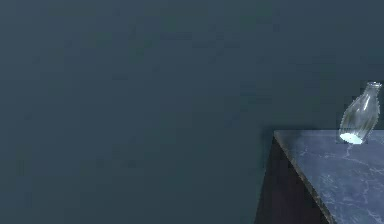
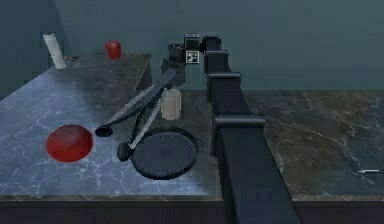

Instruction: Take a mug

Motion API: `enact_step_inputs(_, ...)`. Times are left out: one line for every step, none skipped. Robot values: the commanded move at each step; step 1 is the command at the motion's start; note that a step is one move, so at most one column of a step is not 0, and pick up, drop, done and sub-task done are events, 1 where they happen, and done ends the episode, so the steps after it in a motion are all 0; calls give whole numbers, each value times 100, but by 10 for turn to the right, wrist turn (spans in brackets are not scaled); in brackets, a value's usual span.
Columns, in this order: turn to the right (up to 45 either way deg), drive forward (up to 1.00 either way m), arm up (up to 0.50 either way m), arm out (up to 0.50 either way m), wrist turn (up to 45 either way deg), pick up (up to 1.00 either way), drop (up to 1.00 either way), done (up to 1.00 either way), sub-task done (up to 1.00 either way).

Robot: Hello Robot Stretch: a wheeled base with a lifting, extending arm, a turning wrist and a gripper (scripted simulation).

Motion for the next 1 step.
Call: enact_step_inputs(0,0,0,0,450,0,0,0,0)
